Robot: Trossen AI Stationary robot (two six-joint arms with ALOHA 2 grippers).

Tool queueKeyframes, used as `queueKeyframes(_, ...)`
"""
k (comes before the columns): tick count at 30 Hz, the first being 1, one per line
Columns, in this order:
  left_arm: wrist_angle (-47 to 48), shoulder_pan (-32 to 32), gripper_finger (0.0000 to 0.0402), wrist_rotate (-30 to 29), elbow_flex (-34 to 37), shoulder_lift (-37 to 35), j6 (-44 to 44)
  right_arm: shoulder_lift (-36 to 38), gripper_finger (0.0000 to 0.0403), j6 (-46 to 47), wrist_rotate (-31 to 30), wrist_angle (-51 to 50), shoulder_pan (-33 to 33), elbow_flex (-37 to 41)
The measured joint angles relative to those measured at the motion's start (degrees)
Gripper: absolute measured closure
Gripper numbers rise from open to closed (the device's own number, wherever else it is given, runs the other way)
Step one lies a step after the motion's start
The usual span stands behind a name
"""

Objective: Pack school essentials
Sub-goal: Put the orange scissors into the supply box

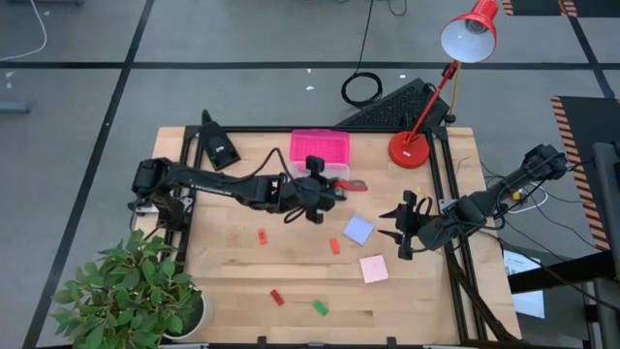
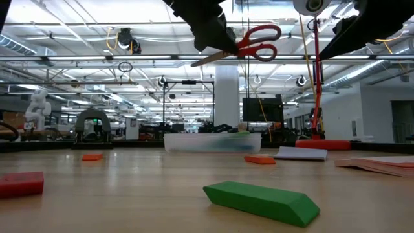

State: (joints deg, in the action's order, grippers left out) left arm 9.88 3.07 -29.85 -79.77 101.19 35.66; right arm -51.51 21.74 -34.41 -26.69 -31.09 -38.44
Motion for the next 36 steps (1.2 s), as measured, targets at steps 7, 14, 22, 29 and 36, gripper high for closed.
queueKeyframes(7,-1.0,-5.0,0.0375,4.3,0.0,0.5,-1.9,0.0,0.0218,-0.3,0.1,0.3,0.0,0.0)
queueKeyframes(14,-2.7,-9.4,0.0375,8.4,0.0,3.3,1.7,0.0,0.0218,-0.3,0.2,0.5,0.0,0.0)
queueKeyframes(22,-3.0,-11.6,0.0375,13.5,0.0,7.8,3.0,0.0,0.0218,-0.4,1.7,0.8,0.0,0.0)
queueKeyframes(29,-2.0,-14.3,0.0374,15.2,0.0,9.8,0.4,0.0,0.0218,-1.4,1.7,0.7,-0.2,0.0)
queueKeyframes(36,0.3,-14.8,0.0375,14.8,1.3,9.8,0.0,0.0,0.0218,-1.8,1.7,0.7,-0.2,0.0)
